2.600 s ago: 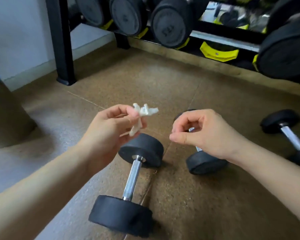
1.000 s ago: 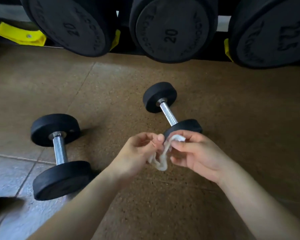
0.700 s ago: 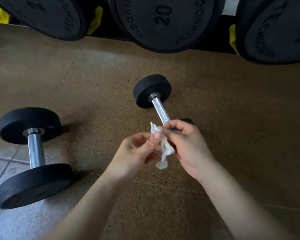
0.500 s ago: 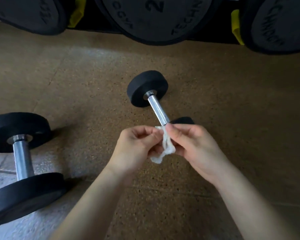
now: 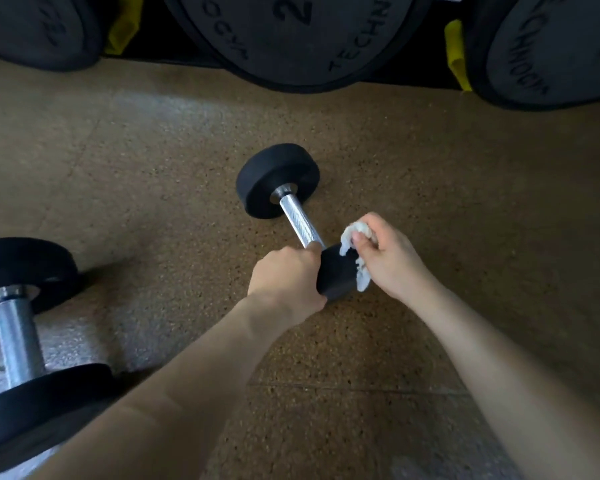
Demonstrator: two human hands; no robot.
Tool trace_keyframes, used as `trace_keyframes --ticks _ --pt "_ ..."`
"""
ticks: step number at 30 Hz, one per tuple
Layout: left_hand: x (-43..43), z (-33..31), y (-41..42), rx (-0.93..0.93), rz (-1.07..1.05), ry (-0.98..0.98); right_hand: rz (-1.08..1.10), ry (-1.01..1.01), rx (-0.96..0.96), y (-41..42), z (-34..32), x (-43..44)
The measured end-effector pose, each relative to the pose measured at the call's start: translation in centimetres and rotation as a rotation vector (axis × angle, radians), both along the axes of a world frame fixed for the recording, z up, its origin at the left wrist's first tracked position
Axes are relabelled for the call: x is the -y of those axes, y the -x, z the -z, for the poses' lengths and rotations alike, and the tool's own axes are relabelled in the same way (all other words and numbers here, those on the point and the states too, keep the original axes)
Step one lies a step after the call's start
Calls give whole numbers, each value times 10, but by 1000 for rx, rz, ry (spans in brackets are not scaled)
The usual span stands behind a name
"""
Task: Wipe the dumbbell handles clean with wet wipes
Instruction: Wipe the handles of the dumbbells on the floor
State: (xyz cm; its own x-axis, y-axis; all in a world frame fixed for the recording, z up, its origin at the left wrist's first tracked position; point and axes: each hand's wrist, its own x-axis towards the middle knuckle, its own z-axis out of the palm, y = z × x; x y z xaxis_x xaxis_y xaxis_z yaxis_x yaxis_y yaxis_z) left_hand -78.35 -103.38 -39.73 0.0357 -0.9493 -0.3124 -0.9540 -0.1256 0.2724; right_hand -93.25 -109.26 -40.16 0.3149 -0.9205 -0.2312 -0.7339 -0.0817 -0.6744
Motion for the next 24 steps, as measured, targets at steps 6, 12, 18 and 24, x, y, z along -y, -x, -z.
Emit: trace_keyframes --ticks 6,12,18,24 --pt "-65 -14 -46 97 275 -132 -112 -178 55 -7 -3 -81" --pt "-112 -23 -20 233 568 -62 -118 44 -6 10 7 -102" --pt "-122 -14 11 152 544 113 308 -179 436 -1 34 -84" --pt "-130 6 11 -28 530 284 577 -538 915 -2 37 -71"
